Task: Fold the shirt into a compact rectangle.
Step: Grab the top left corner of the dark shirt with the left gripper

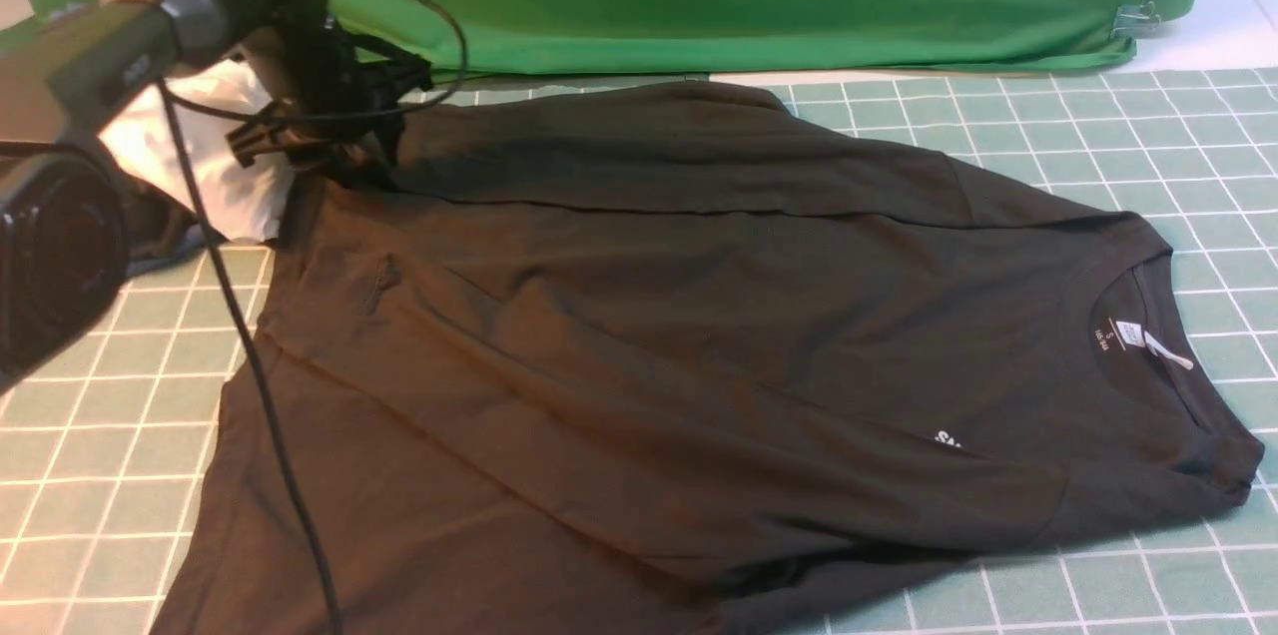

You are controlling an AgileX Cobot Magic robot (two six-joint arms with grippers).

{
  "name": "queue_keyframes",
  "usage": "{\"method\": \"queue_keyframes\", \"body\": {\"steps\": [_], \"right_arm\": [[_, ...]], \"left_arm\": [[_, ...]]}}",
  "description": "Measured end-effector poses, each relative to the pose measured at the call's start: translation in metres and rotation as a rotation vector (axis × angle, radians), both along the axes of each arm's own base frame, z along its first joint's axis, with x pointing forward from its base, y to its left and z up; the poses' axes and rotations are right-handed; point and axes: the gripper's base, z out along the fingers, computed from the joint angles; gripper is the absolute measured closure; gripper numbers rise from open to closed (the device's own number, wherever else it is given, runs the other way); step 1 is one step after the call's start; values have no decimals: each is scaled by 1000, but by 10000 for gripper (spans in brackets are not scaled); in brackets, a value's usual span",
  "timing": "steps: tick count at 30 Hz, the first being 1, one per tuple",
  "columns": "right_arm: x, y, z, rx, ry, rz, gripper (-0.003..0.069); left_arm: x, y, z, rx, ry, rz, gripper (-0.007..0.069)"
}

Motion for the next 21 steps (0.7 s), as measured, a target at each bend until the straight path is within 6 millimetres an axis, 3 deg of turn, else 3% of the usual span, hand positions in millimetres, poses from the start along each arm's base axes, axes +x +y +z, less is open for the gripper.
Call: {"method": "queue_keyframes", "body": {"steps": [21], "right_arm": [[0,0,0,1,2,1,502]], "left_arm": [[7,7,-2,-64,-73,33,314]]}}
